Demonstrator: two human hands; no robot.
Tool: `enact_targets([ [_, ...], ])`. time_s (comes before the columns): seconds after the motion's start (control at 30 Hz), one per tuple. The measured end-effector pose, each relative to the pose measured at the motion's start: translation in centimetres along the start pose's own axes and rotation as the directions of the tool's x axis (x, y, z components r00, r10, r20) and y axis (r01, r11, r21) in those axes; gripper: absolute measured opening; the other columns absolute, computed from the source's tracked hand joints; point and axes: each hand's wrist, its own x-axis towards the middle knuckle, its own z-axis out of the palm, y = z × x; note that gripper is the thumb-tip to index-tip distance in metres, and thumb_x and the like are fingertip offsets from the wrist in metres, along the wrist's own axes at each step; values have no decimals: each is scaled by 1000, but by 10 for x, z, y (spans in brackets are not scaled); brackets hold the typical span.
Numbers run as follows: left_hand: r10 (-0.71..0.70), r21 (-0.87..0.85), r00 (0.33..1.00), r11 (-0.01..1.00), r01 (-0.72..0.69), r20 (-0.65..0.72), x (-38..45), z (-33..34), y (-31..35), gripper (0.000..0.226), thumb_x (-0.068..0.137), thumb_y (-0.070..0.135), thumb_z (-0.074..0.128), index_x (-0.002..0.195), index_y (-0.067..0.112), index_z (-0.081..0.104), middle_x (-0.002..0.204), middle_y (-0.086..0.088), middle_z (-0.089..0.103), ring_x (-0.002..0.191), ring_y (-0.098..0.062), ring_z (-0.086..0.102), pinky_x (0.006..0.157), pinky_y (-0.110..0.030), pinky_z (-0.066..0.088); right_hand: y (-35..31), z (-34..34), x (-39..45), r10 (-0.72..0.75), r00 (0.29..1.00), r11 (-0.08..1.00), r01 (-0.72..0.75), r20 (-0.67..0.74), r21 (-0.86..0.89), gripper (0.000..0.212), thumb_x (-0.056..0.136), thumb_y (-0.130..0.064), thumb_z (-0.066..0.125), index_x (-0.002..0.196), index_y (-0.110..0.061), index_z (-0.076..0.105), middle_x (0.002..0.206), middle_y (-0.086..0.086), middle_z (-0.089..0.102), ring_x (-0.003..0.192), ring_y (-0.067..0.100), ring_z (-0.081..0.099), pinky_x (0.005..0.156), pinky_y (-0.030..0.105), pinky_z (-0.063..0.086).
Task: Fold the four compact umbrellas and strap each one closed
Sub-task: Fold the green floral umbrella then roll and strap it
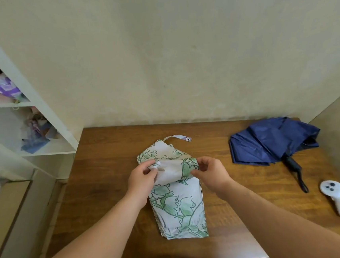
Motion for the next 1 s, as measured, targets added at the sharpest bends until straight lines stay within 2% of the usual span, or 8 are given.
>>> enact_targets([
  [0.1,84,100,995,992,-78,-48,0,1,5,37,101,15,63,129,37,70,112,7,73,86,-13,72,71,-29,58,7,1,1,0,1000,995,-1,-10,-97,10,88,-17,81,95,-21,75,96,9,75,80,20,67,83,44,60],
  [0.2,81,83,995,994,-76,-57,1,4,9,47,98,4,66,137,32,68,112,9,71,95,-4,69,79,-28,61,11,-1,-1,1,1000,995,-1,1,-102,7,90,-18,81,91,-18,73,80,2,66,72,13,54,68,31,52],
  [0.4,-42,-133,999,990,39,-21,3,8,9,58,91,-10,67,138,23,68,119,-3,69,97,-17,69,67,-19,55,18,-4,0,16,1000,996,-16,-1,-93,8,89,-19,82,89,-22,74,80,5,65,72,13,55,69,32,52],
  [0.57,-25,-52,999,998,27,40,-1,4,4,65,92,-13,67,144,26,63,111,13,62,92,-5,62,56,-6,49,19,-6,2,24,999,998,-25,-21,-52,10,89,-15,82,89,-23,76,83,2,73,72,17,62,74,39,59],
  [0.77,-110,37,958,994,103,264,0,-14,-3,117,75,-20,68,162,46,29,153,12,50,135,-21,53,98,-32,52,14,-3,2,19,1000,1000,-19,-18,-21,14,89,-11,80,93,-23,77,90,-3,78,89,23,74,84,42,63],
  [0.83,-117,-6,960,992,123,256,2,-15,-6,105,80,-7,71,157,54,33,155,7,52,140,-28,52,112,-44,47,13,-2,2,6,1000,1000,-6,-19,-4,15,89,-10,80,93,-24,77,90,-2,78,88,24,74,82,38,63],
  [0.9,-102,-23,975,994,108,197,1,-13,-6,63,97,15,69,142,57,56,138,1,61,129,-32,59,115,-51,46,11,0,1,-4,1000,1000,4,-18,5,15,89,-8,80,92,-23,77,90,0,77,82,20,71,78,31,62],
  [1.0,-52,-4,992,999,53,114,-3,-9,-2,27,103,21,67,114,43,75,127,5,67,116,-18,63,106,-41,53,11,2,0,7,1000,1000,-7,-1,25,16,90,-8,79,94,-22,76,93,1,78,90,21,74,84,36,63],
])
